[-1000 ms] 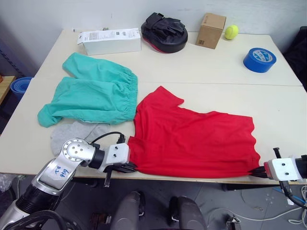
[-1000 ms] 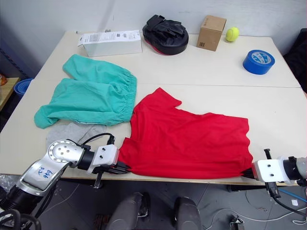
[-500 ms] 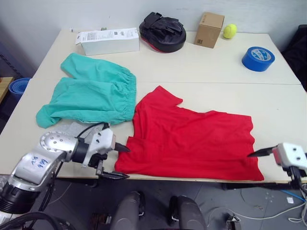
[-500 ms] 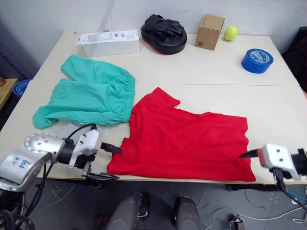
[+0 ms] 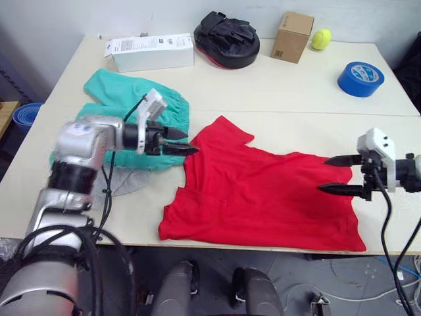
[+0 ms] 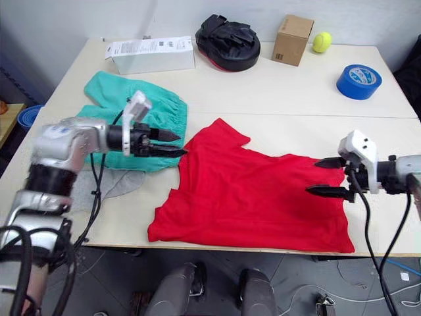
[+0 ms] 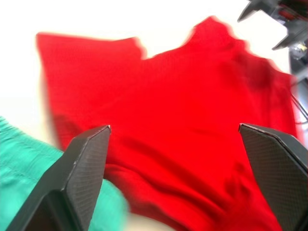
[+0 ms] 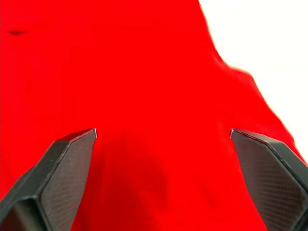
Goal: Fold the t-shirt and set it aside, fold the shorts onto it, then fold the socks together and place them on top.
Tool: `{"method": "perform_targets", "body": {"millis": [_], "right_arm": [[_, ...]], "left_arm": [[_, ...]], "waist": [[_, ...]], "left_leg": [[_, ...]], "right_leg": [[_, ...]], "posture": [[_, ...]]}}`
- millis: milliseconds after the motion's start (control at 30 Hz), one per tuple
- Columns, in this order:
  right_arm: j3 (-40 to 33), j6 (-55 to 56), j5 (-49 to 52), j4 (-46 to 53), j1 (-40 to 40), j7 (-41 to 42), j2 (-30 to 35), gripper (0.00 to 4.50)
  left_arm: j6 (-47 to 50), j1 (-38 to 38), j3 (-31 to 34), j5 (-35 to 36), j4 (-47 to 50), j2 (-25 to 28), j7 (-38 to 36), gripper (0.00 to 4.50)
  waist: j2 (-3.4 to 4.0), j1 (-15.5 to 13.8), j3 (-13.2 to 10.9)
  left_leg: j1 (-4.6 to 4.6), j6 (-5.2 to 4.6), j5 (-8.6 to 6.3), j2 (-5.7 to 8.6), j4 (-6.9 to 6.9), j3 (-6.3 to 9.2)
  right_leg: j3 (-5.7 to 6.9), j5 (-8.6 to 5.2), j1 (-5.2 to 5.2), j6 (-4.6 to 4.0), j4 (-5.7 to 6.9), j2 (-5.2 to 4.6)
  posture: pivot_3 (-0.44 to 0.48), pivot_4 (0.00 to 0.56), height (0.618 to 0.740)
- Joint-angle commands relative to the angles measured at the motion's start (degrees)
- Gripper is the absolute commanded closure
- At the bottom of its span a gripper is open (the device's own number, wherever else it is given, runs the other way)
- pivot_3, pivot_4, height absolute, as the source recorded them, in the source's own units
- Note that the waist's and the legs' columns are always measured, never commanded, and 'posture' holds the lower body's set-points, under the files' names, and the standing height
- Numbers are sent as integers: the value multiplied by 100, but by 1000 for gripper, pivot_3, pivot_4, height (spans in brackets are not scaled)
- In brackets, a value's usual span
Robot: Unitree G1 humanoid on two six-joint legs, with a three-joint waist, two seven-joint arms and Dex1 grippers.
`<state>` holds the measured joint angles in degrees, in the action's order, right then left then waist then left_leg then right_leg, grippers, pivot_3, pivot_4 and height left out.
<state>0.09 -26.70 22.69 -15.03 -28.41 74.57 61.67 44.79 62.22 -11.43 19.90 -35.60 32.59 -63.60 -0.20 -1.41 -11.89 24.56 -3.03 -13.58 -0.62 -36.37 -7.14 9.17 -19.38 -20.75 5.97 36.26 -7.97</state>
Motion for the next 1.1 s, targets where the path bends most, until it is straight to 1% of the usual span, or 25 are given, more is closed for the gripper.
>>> {"method": "perform_targets", "body": {"millis": [33,100,167,300,533,733,833,1067,1100], "right_arm": [[58,-48,-336,-466,-517,-264,-170,0],[142,32,-573,-771,-782,-454,-337,0],[206,128,-783,-976,-945,-617,-459,0],[236,177,-1103,-1276,-1190,-932,-677,0],[333,231,-1606,-2030,-1697,-1318,-808,0],[367,-99,-1881,-3085,-2274,-1414,-858,0],[469,-143,-2054,-3583,-2490,-1232,-844,0],[526,-156,-2239,-4091,-2614,-879,-896,0],[509,-159,-2243,-4123,-2600,-899,-916,176]], "left_arm": [[-786,845,39,-485,-1486,-324,56,22],[-1226,1262,105,-739,-2380,-591,310,22],[-1589,1502,147,-969,-3003,-780,525,22],[-1961,1712,377,-1205,-3696,-1120,1004,22],[-2146,1720,683,-1539,-4042,-1498,1438,22],[-2124,1665,931,-1685,-4101,-1664,1582,22],[-2088,1622,1090,-1703,-4119,-1697,1722,620],[-2046,1579,1222,-1830,-4109,-1695,1644,2893],[-2044,1576,1233,-1843,-4107,-1693,1634,3201]], "waist": [[-11,9,-6],[-19,22,-11],[-20,29,-11],[-20,54,-12],[-24,123,-15],[-24,153,-14],[-24,159,-14],[-24,171,-14],[-24,170,-14]], "left_leg": [[7,-1,0,0,-2,-1],[13,-3,-1,-2,-15,-2],[19,-4,-1,-2,-22,-1],[69,-4,0,-6,-59,1],[77,-18,8,1,-84,0],[76,-18,8,3,-79,1],[75,-18,8,3,-81,1],[75,-18,8,4,-80,-2],[74,-17,8,3,-80,-1]], "right_leg": [[-2,0,-6,1,-3,0],[-3,2,-9,4,2,0],[-5,3,-17,5,10,-4],[-6,3,-71,5,67,-6],[-8,3,-75,5,79,-19],[-6,3,-75,5,92,-20],[-6,3,-75,5,96,-19],[-8,3,-77,5,98,-18],[-8,3,-77,5,101,-18]], "posture": [[0,150,740],[0,150,740],[0,150,740],[0,150,740],[0,150,740],[0,150,740],[0,150,740],[0,150,740],[0,150,740]]}}
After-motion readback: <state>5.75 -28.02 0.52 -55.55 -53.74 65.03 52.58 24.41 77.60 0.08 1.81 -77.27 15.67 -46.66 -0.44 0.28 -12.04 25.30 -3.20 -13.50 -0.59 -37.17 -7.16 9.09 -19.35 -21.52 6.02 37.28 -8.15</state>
